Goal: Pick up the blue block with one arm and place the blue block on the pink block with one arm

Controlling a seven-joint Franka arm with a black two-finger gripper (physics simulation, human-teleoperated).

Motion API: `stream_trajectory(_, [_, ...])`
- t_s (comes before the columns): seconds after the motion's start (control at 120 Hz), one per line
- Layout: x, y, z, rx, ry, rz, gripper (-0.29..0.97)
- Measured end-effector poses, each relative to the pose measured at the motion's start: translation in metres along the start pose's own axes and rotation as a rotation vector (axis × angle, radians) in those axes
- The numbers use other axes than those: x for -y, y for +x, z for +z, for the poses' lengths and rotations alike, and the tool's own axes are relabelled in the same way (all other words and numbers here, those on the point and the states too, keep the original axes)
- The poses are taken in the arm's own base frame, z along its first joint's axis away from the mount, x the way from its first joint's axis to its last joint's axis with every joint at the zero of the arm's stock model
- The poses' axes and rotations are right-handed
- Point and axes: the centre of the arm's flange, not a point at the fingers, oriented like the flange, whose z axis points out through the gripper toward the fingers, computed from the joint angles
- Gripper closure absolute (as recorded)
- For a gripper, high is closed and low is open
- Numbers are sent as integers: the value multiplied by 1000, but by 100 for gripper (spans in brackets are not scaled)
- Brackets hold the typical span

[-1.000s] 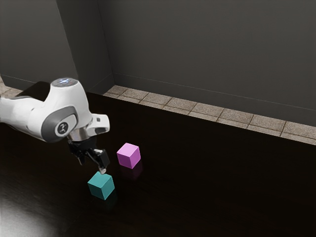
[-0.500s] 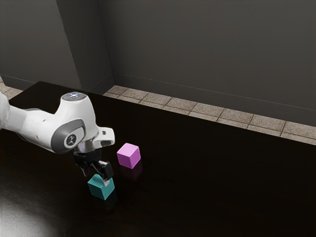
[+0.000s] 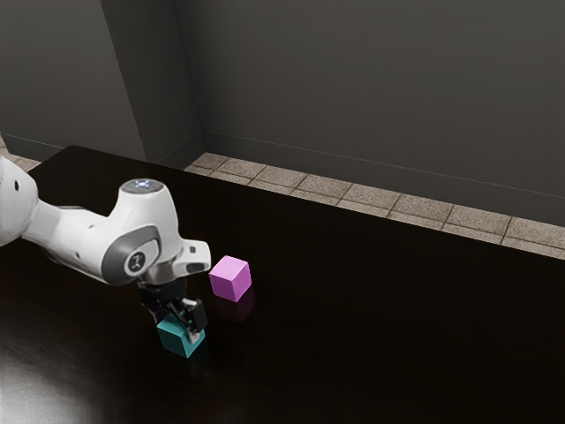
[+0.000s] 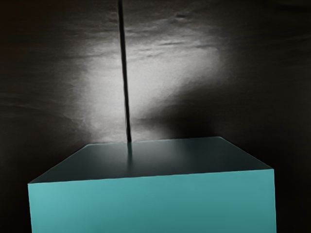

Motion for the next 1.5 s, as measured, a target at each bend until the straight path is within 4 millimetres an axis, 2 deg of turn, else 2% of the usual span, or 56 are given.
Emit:
stream_trajectory(0.108, [0,1,3,-5,-1,0,0])
stream_trajectory(0.417, [0,4,3,-21,-1,1,20])
stream_trajectory(0.608, [0,5,2,-26,0,3,25])
stream_trajectory(0.908, [1,13,-22,-58,3,3,27])
stream_trajectory(0.975, [0,23,-38,-73,4,4,28])
stream_trajectory(1.083, [-4,54,-82,-114,7,15,28])
stream_trajectory(1.175, [-12,79,-104,-113,7,29,29])
stream_trajectory(1.333, [-9,112,-108,-66,5,26,29])
stream_trajectory(1.5, [-7,128,-102,-21,4,23,29])
